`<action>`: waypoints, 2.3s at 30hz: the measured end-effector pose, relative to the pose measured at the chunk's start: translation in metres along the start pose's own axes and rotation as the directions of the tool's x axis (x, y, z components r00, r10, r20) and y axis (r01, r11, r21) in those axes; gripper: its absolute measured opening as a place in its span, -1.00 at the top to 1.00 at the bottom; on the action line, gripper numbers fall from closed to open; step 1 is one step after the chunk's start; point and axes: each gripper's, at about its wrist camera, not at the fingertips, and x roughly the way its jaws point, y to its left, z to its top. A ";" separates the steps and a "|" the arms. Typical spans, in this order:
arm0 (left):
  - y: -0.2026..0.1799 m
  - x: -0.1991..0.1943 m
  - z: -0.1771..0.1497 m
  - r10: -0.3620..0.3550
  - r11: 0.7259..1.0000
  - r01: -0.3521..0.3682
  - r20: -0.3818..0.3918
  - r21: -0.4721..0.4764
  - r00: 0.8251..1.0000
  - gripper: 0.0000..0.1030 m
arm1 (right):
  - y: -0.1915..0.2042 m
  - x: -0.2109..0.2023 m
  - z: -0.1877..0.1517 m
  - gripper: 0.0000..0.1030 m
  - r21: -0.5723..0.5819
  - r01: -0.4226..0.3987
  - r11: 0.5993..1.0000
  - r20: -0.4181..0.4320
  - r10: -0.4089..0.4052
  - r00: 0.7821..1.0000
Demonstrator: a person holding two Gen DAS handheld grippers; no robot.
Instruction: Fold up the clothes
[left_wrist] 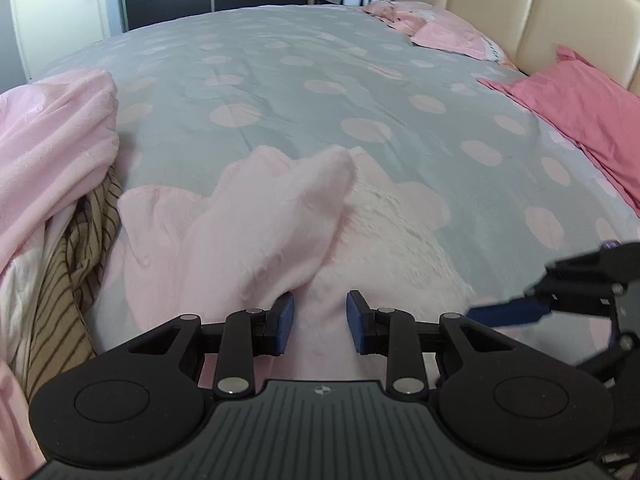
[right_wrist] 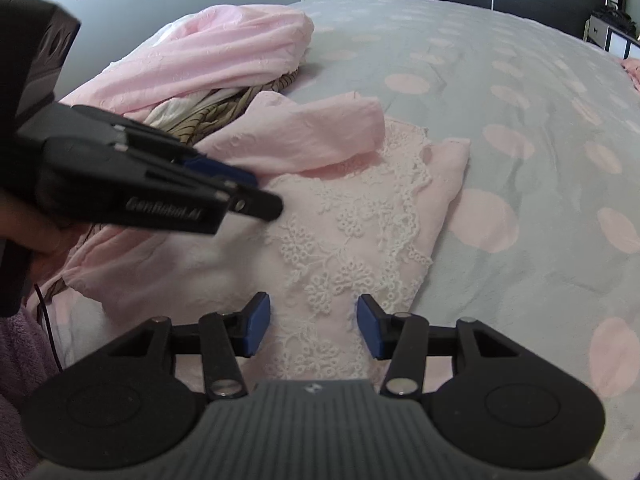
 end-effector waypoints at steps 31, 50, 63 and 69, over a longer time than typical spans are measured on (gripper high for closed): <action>0.085 -0.008 0.000 0.206 0.961 -0.210 -0.043 -0.180 0.978 0.12 | -0.040 0.046 0.036 -0.06 0.089 0.030 0.996 0.002 -0.030 1.000; 0.072 -0.092 -0.047 0.078 0.957 -0.068 0.027 -0.283 0.997 0.01 | -0.032 -0.017 0.018 -0.09 0.131 0.005 0.991 0.075 -0.015 0.997; 0.084 -0.108 -0.102 -0.076 0.861 0.059 -0.012 -0.505 0.997 -0.03 | 0.054 -0.047 -0.054 0.03 -0.272 0.027 0.962 0.001 -0.027 1.000; 0.073 -0.101 -0.108 -0.105 0.871 0.079 -0.026 -0.484 0.994 -0.03 | 0.068 -0.036 -0.069 0.10 -0.383 0.074 0.921 0.004 -0.079 0.997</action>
